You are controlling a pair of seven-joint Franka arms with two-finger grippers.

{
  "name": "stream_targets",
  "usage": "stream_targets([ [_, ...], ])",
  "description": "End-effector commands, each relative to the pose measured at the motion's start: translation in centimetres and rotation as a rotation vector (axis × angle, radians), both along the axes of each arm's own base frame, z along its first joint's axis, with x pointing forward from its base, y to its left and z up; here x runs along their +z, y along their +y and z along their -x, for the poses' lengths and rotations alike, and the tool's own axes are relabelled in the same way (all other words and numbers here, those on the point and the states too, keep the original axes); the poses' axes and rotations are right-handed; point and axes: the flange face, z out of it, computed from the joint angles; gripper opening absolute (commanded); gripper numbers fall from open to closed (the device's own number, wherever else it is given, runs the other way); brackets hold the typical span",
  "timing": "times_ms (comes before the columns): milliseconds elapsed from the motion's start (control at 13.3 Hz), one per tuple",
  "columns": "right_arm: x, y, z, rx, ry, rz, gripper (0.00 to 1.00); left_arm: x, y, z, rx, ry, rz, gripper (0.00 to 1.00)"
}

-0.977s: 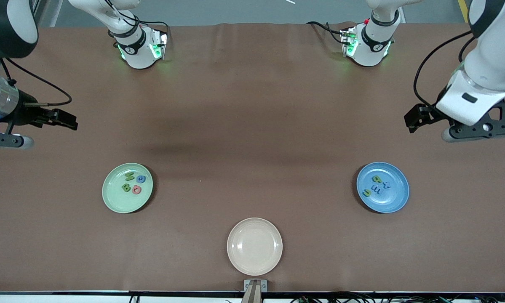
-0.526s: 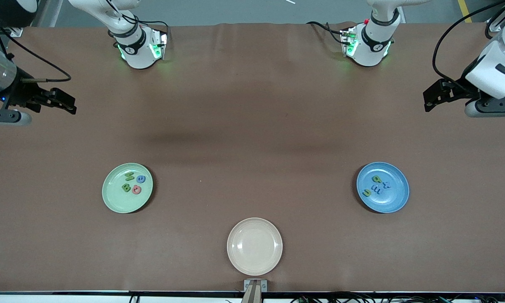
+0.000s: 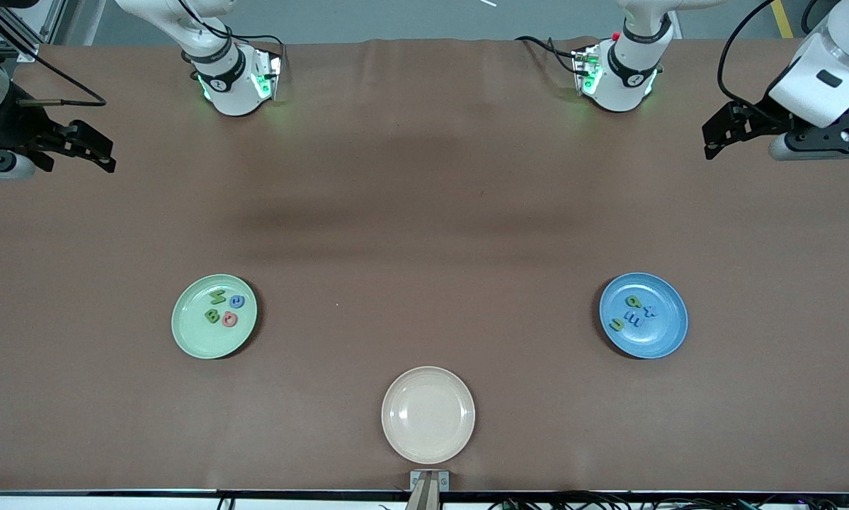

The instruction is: Sort upper and lower case letters into plates

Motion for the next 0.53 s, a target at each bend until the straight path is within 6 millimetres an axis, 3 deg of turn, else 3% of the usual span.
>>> stream_targets([
  [0, -0.1, -0.5, 0.3, 0.006, -0.024, -0.014, 1.0, 0.5, 0.3, 0.6, -0.018, -0.016, 0.019, 1.0],
  [451, -1.1, 0.0, -2.0, -0.009, -0.001, -0.06, 1.0, 1.1, -0.2, -0.5, -0.029, -0.028, 0.024, 1.0],
])
